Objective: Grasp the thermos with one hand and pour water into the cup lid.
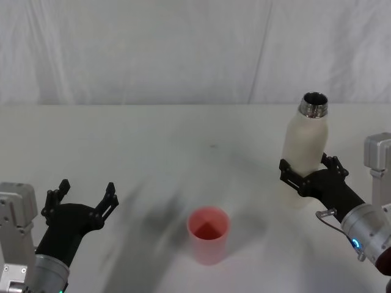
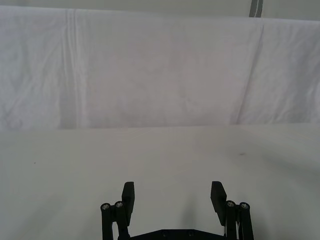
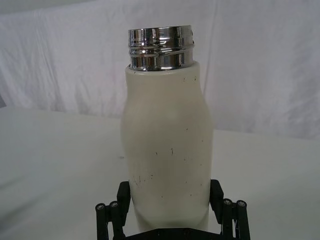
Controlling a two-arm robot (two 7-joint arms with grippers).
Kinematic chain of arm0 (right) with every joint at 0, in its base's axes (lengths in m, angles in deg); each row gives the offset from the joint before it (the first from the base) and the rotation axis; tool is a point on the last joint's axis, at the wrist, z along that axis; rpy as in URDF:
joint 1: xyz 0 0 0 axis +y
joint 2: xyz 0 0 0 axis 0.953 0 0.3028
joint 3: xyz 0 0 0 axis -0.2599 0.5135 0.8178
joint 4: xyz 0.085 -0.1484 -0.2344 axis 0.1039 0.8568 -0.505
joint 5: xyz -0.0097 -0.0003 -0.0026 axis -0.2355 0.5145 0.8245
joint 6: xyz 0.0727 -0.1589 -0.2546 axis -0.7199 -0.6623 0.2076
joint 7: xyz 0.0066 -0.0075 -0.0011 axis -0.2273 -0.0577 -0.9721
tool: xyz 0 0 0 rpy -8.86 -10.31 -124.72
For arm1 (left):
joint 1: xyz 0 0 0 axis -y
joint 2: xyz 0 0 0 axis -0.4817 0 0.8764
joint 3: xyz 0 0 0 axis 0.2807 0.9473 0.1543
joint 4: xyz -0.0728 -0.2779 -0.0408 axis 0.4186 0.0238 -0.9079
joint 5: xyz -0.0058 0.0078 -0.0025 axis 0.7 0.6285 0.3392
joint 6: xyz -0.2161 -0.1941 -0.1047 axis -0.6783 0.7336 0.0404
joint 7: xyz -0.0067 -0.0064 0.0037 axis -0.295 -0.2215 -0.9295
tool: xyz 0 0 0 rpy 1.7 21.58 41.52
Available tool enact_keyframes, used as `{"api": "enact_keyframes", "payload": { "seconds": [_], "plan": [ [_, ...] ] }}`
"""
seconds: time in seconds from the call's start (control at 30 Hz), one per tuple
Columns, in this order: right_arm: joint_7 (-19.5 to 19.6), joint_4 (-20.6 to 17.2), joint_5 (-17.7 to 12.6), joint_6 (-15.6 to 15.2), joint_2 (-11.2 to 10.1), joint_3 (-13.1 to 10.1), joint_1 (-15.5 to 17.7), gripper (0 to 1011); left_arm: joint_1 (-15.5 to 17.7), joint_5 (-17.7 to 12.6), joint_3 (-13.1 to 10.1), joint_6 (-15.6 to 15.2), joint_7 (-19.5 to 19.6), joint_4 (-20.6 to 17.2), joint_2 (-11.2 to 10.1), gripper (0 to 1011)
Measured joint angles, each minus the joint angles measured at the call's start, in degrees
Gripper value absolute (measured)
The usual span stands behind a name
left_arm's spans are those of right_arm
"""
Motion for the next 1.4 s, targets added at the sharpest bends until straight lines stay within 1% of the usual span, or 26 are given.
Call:
{"api": "enact_keyframes", "payload": {
  "seconds": [0.33, 0.77, 1.4],
  "plan": [
    [-0.3, 1.1, 0.5, 0.1, 0.1, 0.4, -0.9, 1003, 0.0, 0.0, 0.0, 0.0, 0.0, 0.0, 0.0, 1001],
    [-0.1, 2.8, 1.1, 0.8, 0.9, 0.6, -2.0, 1003, 0.0, 0.0, 0.0, 0.0, 0.0, 0.0, 0.0, 1001],
    [-0.1, 2.7, 1.1, 0.8, 0.9, 0.6, -1.9, 994, 0.0, 0.0, 0.0, 0.0, 0.0, 0.0, 0.0, 1001]
  ]
}}
